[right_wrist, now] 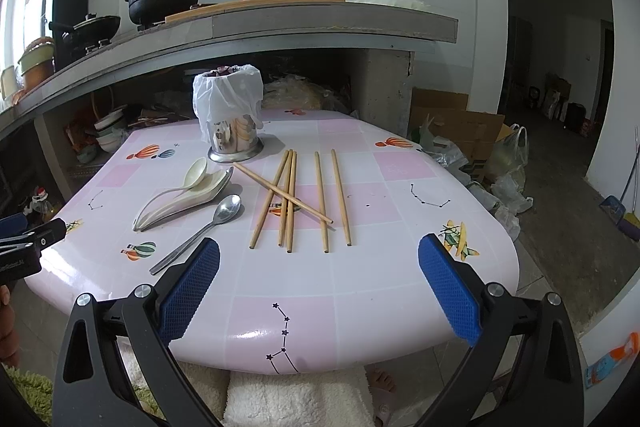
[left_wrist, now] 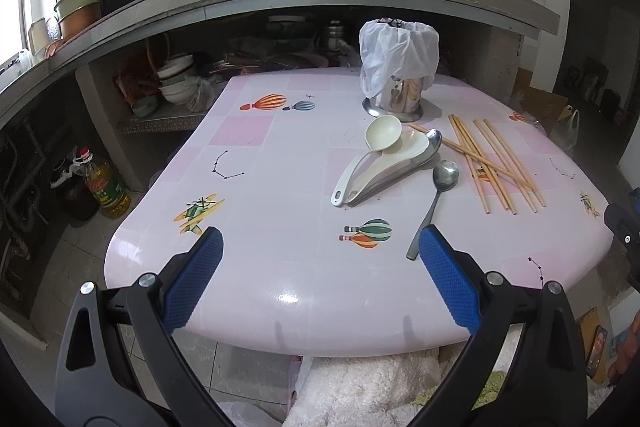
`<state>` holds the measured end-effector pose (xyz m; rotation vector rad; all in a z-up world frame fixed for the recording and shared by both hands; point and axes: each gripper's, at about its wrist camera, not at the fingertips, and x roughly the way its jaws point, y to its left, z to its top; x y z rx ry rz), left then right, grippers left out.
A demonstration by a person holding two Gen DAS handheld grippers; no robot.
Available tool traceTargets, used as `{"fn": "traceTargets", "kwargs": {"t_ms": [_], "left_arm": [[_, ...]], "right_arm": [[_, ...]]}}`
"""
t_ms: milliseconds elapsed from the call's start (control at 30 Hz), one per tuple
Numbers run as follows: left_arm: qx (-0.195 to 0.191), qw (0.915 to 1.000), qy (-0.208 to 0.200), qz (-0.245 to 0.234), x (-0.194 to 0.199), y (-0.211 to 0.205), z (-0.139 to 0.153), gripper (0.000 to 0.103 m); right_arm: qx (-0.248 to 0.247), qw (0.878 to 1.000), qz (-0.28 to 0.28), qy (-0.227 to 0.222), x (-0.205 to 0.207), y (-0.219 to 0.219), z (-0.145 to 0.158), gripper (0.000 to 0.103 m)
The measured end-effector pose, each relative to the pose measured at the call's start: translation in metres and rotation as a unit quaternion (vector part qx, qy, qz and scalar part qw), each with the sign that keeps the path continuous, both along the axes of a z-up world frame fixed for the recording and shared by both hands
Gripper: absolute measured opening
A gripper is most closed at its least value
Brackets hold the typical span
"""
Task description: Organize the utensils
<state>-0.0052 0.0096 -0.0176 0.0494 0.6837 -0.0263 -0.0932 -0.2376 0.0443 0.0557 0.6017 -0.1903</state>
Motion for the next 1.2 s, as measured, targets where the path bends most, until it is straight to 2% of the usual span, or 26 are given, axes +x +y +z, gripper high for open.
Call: {"fn": "traceTargets", "kwargs": {"t_ms": [1200], "left_arm": [[-0.001,1.0000,0.003,-0.003,0.0009,-0.0021,-0.0016,0.095]], "right_arm": [[-0.005,1.000,0.004,0.000,-0.0009,0.0031,0.0003,0.097]]}}
